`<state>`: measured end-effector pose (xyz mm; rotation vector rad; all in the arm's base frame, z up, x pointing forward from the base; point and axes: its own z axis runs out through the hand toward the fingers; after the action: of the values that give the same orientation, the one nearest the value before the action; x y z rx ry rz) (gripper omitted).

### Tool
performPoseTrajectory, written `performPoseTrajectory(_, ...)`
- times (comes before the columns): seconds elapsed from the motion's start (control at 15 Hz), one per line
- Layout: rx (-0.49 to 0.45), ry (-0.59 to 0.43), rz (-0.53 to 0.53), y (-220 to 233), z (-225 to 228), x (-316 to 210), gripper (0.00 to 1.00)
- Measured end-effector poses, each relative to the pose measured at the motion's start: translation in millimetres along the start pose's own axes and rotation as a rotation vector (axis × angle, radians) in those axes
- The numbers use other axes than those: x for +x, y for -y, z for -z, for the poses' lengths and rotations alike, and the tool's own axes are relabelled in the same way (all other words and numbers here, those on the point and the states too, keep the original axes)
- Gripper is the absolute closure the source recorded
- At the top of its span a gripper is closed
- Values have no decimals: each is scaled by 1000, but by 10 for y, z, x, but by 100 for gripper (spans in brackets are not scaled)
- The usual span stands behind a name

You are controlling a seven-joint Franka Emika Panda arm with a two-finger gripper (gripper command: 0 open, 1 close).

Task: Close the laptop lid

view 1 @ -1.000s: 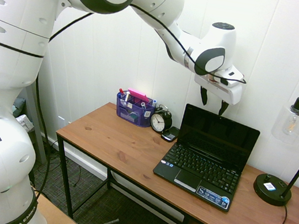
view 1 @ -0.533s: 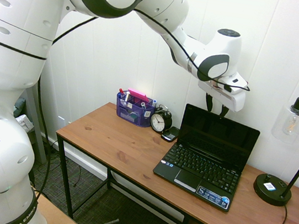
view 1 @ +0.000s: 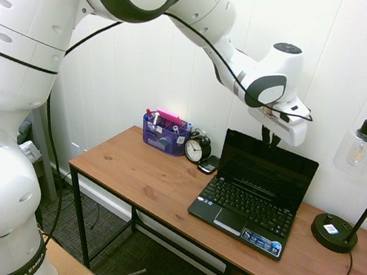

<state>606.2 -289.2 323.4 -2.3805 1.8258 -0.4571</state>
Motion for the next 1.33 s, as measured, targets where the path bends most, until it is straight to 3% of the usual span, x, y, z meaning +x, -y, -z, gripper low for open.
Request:
performPoseTrajectory(0.87, -93, 58, -69, -1150, -391, 54, 100)
performPoseTrajectory(1.33, -177, 132, -74, -1484, -668, 31, 100)
